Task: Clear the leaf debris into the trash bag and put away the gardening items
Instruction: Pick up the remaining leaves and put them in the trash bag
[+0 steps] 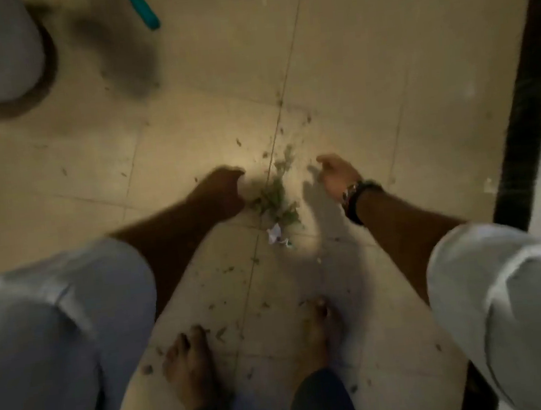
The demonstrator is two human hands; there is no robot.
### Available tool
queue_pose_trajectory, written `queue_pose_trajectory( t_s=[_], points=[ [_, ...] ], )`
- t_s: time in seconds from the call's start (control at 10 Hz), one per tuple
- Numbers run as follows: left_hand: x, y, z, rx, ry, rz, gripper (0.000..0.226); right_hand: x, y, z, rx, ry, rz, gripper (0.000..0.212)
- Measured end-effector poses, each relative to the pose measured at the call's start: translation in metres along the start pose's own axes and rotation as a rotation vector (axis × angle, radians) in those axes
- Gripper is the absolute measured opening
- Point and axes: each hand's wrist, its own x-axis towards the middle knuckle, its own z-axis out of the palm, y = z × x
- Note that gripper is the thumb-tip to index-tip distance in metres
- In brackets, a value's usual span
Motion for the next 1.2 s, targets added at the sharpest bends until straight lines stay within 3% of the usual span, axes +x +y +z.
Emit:
queue_pose_trajectory(
  t_s=[0.1,0.2,0.3,0.4,0.5,0.6,0.7,0.8,0.9,1.0,1.1,1.2],
  points=[
    [0.068,-0.026,0.043,0.118,-0.024,0.148,0.041,0.075,-0.004,0.025,-0.293,0.012,-0.163,0.04],
    [-0.052,-0.107,0.164,0.076,-0.07,-0.388,0.03,0.12,-0.002,0.043,-0.561,0.052,-0.221,0.041],
    [-0.201,-0.166,0.27,0.12,-0.001,-0.447,0.023,0.101,0.025,0.089,-0.717,0.187,-0.332,0.066],
    [-0.203,-0.177,0.258,0.409,0.001,-0.332,0.036,0.031,0.066,0.137,-0.539,0.126,-0.358,0.052],
    [-0.182,-0.128,0.24,0.255,-0.154,-0.331,0.053,-0.026,0.099,0.151,-0.6,-0.005,-0.409,0.049],
    [-0.058,-0.071,0.175,0.458,-0.071,0.465,0.065,-0.07,0.136,0.161,-0.724,-0.106,-0.595,0.04],
    [-0.011,-0.054,0.151,0.444,0.03,0.473,0.056,-0.047,0.129,0.144,-0.576,0.144,-0.394,0.042],
    [0.012,-0.077,0.139,0.549,0.138,0.322,0.08,-0.021,0.123,0.129,-0.525,0.308,-0.274,0.077],
    [0.045,-0.065,0.117,0.578,0.189,0.268,0.085,-0.016,0.116,0.138,-0.598,0.339,-0.311,0.069],
    [0.016,-0.067,0.137,0.585,0.097,0.325,0.087,-0.045,0.127,0.171,-0.55,0.289,-0.328,0.054],
    [-0.043,-0.075,0.175,0.572,-0.074,0.452,0.077,-0.092,0.15,0.207,-0.7,0.07,-0.518,0.059],
    [-0.092,-0.083,0.19,0.475,-0.169,0.505,0.078,-0.116,0.176,0.199,-0.633,0.08,-0.467,0.06]
  ],
)
